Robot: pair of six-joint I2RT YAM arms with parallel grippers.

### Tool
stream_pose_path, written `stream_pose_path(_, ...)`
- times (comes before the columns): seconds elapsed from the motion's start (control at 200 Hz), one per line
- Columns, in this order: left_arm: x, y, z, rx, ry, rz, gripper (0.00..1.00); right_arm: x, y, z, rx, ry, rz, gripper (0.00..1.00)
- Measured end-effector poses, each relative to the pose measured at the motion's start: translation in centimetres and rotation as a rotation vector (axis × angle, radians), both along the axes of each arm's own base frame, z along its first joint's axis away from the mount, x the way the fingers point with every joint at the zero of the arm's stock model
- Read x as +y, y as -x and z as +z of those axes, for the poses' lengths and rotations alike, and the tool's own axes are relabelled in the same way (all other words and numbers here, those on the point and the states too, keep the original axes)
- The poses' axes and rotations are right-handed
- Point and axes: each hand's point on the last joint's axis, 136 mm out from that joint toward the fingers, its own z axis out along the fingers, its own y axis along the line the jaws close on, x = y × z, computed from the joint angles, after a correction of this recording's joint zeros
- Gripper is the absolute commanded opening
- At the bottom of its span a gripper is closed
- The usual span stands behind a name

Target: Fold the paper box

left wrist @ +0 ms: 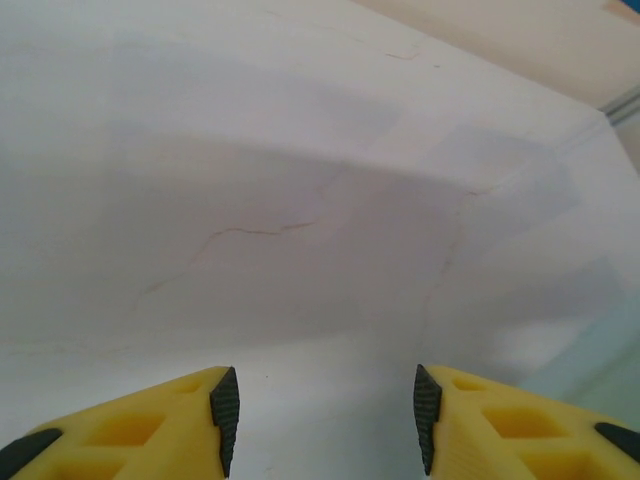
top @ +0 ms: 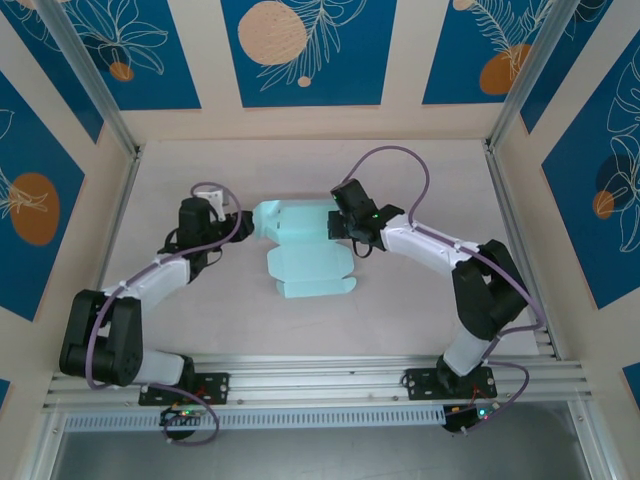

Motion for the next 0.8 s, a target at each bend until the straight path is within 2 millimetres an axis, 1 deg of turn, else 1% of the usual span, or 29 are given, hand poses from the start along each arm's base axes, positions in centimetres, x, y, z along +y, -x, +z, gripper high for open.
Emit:
stream_pose_path(0.095, -1.6, 0.8, -0.2, -0.006, 0.007, -0.048, 0.49, 0.1, -0.2, -0.7, 0.016, 0.013, 0.000, 0.00)
stream_pose_path(0.18, -2.7, 1.3, -0.4, -0.011, 0.011, -0.079, 0.48, 0.0, -0.2, -1.3, 0.036, 0.028, -0.002, 0.00)
stream_pose_path(0.26, -3.8, 1.7, -0.4, -0.016, 0.018, -0.113, 0.48, 0.2, -0.3, -1.5, 0.042, 0.032, -0.001, 0.00)
stream_pose_path(0.365, -4.9, 1.9, -0.3, -0.027, 0.031, -0.152, 0.48, 0.3, -0.4, -1.3, 0.040, 0.031, -0.001, 0.00)
stream_pose_path(0.55, -6.3, 2.3, -0.3, -0.040, 0.040, -0.196, 0.48, 0.2, -0.4, -1.2, 0.041, 0.035, -0.004, 0.00)
stream_pose_path(0.635, -6.7, 2.5, -0.3, -0.047, 0.031, -0.215, 0.40, 0.0, -0.3, -1.3, 0.049, 0.041, -0.006, 0.00)
stream_pose_path(0.8, -7.3, 2.9, -0.3, -0.063, 0.013, -0.250, 0.39, -0.2, -0.2, -1.4, 0.057, 0.048, -0.007, 0.00)
